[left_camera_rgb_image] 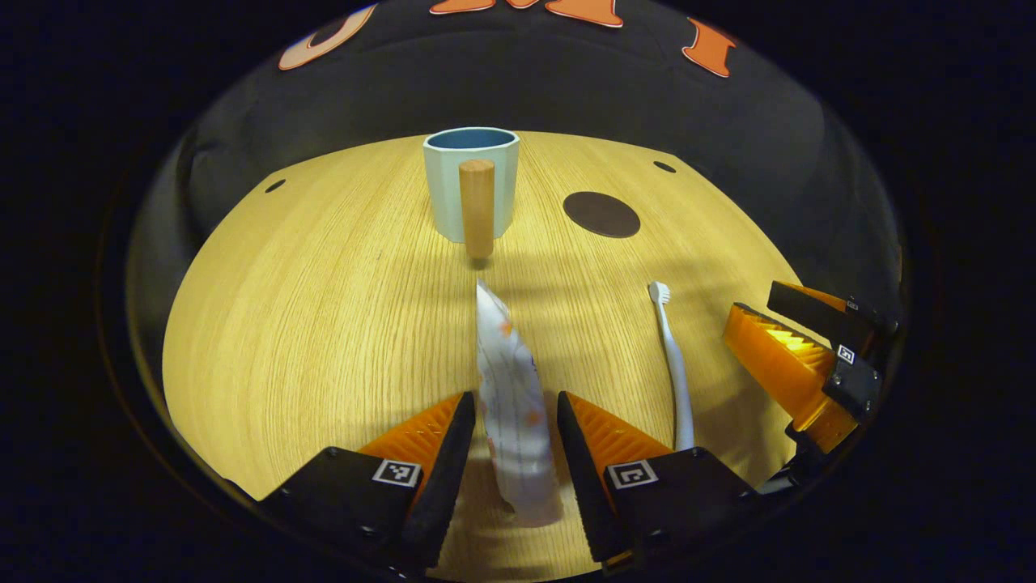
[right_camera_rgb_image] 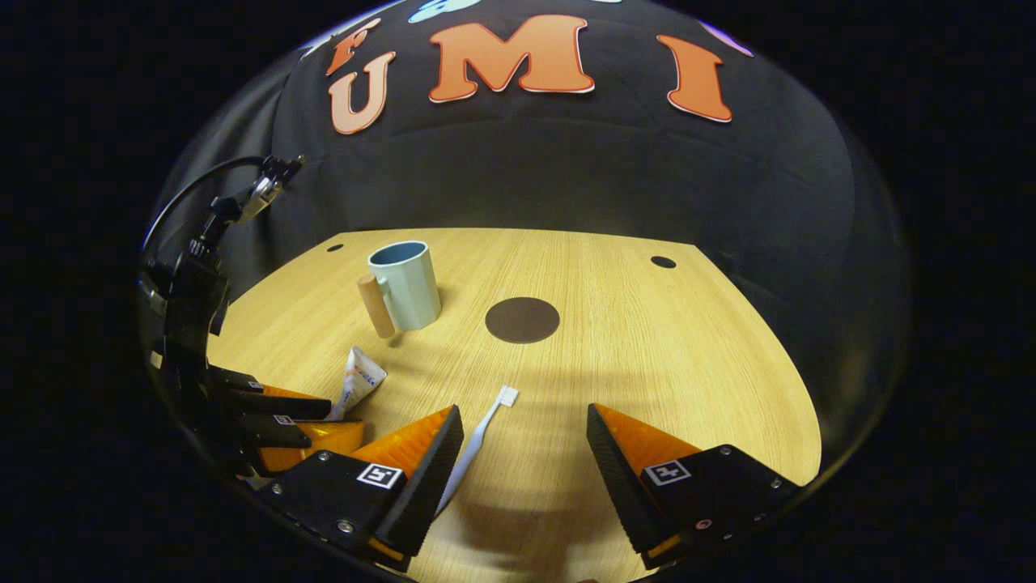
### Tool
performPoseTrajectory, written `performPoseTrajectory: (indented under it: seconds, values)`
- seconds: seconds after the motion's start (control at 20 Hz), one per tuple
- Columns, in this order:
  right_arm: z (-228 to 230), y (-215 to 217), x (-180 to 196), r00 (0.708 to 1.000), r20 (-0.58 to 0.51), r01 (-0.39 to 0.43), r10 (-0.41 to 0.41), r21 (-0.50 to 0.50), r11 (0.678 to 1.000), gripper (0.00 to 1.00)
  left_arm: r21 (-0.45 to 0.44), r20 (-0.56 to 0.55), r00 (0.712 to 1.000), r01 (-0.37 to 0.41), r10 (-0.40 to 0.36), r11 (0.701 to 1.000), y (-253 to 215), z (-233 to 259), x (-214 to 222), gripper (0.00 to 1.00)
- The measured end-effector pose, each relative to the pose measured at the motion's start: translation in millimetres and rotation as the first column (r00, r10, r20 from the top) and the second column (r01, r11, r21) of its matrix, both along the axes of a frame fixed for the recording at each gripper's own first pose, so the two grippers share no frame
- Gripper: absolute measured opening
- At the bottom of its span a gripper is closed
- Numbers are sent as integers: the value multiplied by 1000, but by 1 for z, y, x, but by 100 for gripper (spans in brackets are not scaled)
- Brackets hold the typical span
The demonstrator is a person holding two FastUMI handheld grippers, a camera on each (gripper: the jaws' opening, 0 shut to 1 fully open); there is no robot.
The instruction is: Put the toothbrush and toothpaste on the desktop into the cup, then pick up the cup and place it on the coaster on the desktop.
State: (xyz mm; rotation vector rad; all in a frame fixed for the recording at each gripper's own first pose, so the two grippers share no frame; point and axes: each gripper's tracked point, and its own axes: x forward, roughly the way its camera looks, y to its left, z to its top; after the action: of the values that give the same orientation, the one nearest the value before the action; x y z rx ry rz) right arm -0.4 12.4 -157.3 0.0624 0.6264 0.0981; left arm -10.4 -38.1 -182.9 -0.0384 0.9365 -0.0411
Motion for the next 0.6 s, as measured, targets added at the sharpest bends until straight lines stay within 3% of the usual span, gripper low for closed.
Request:
performPoseTrajectory:
  seconds: [0.1,0.25,0.3,0.4,0.6]
  values:
    - [-5,6,-4,999,-38,-15,16,11,1000,92,12,-12,1000,7,-7,1000,4,-1,-2,52]
    - [-15,20,-9,996,-85,-36,38,32,999,92,13,-13,1000,-7,7,1000,9,4,1,45]
    - [-18,23,-9,994,-98,-39,42,31,999,93,4,-14,1000,2,-2,1000,5,6,3,25]
    - [-23,30,-9,991,-124,-49,53,35,998,86,-2,-9,1000,13,-14,1000,3,14,7,25]
    - [-39,45,-14,978,-201,-56,62,38,998,83,2,20,1000,19,-19,1000,12,19,7,25]
